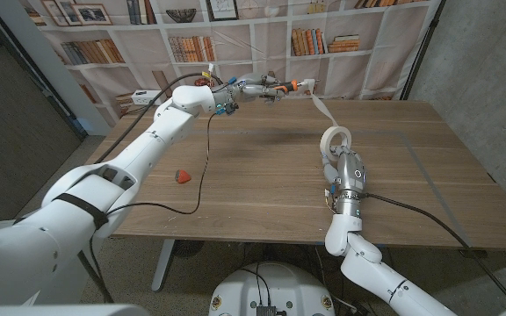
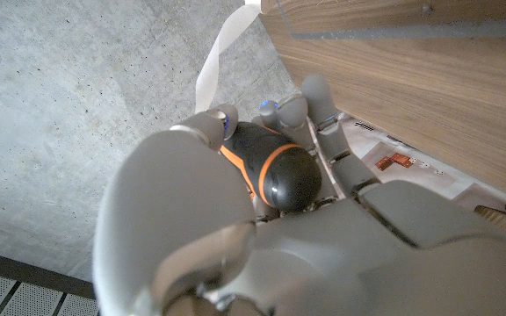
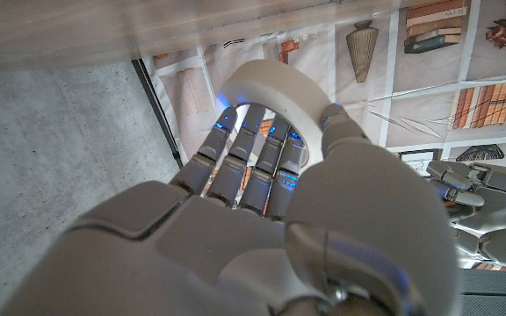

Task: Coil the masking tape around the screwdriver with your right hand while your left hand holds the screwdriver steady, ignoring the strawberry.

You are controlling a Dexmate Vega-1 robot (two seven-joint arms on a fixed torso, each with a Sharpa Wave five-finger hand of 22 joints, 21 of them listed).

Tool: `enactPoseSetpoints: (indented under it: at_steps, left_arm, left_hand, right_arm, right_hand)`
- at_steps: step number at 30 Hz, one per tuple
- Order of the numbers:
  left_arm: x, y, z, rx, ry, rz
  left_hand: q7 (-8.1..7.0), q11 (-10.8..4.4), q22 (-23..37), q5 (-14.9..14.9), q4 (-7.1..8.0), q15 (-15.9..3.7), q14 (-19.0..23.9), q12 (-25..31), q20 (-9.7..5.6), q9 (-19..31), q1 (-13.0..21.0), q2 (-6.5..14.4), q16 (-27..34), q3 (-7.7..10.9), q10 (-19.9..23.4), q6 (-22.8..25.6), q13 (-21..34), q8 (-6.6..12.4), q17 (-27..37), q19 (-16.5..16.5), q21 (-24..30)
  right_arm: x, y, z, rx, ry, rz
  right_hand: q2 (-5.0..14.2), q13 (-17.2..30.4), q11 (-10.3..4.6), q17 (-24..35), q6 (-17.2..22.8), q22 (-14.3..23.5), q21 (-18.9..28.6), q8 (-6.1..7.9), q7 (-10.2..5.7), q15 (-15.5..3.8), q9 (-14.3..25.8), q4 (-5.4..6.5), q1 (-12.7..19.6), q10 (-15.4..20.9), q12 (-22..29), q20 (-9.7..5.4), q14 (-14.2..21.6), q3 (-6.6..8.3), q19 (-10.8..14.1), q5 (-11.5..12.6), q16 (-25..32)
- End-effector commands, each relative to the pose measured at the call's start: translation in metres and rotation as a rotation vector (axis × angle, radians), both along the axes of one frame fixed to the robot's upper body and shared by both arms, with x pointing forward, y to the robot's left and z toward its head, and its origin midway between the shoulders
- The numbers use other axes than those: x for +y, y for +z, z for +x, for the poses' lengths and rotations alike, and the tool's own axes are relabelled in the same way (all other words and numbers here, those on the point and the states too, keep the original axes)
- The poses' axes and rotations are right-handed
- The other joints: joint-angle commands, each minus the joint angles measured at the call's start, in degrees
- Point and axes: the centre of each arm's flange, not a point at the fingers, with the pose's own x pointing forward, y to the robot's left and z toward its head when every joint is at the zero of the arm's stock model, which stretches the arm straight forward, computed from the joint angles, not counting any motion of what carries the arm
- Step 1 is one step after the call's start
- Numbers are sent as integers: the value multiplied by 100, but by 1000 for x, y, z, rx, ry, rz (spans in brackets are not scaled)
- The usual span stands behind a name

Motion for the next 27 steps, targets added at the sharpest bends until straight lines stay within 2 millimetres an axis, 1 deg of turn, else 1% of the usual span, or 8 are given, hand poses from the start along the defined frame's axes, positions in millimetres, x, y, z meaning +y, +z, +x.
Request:
enactPoseSetpoints:
  at_steps: [1,4,5,11,18,19,23,27]
  left_arm:
    - [4,-4,-5,-15,49,5]
    - [5,-6,-6,-12,81,32]
    - [5,-6,-6,-17,95,44]
    - [2,-4,-12,-51,186,164]
    - [-6,-5,-13,-64,289,326]
    - [-8,-5,-14,-67,301,343]
    - [-9,-7,-13,-59,322,372]
    - [-11,-9,-13,-52,350,405]
  left_hand:
    - [-762,-687,7,7,80,-671,286,57,-348,26,488,744,36,93,371,758,39,399,21,0,23]
    - [-742,-669,2,1,75,-669,287,41,-349,15,494,751,39,85,380,761,-3,396,21,1,28]
    - [-711,-663,-5,0,74,-669,288,46,-352,5,495,753,40,84,368,751,10,387,21,5,25]
    - [-706,-661,-26,-10,66,-674,297,34,-385,2,506,764,49,82,389,762,-42,394,20,22,20]
    - [-729,-658,-48,-26,51,-674,301,39,-377,-4,523,775,55,70,364,751,-39,390,20,32,29]
    - [-702,-651,-53,-28,48,-674,301,47,-372,-11,524,771,56,67,354,746,-23,384,20,33,28]
    - [-703,-644,-67,-40,45,-673,297,50,-380,-34,530,779,57,54,355,743,-29,371,20,32,35]
    - [-701,-638,-73,-47,40,-674,298,53,-378,-45,537,784,58,48,356,747,-30,367,19,30,39]
  right_arm:
    - [-2,2,-2,35,-17,-39]
    - [-3,3,-4,38,-17,-51]
    - [-3,3,-4,37,-19,-54]
    - [-7,11,-10,72,-30,-93]
    - [-12,23,-18,149,-45,-159]
    - [-12,25,-18,164,-44,-176]
    - [-11,32,-21,210,-46,-234]
    - [-9,41,-23,275,-38,-293]
  right_hand:
    - [420,-5,-52,55,123,10,49,1805,63,-899,4,683,440,98,27,-320,57,701,13,32,1]
    - [415,-15,-47,76,150,9,57,1815,85,-896,-7,658,461,112,31,-309,56,697,14,29,6]
    - [414,-21,-39,80,156,8,59,1816,90,-894,-13,655,463,110,29,-310,56,695,11,28,3]
    - [406,-31,-33,86,178,4,74,1820,102,-890,-40,646,468,119,39,-307,48,689,8,22,-23]
    - [395,-31,-18,91,200,0,85,1823,119,-887,-66,630,478,114,50,-304,32,684,-3,16,-53]
    - [388,-34,-22,92,205,-1,86,1824,125,-887,-72,622,483,115,50,-303,22,682,-10,15,-61]
    - [376,-47,-11,91,226,-4,94,1824,151,-897,-90,600,501,134,60,-304,16,683,-12,11,-81]
    - [353,-63,-28,95,251,-7,93,1823,168,-911,-112,549,546,127,55,-320,-10,688,-41,8,-106]
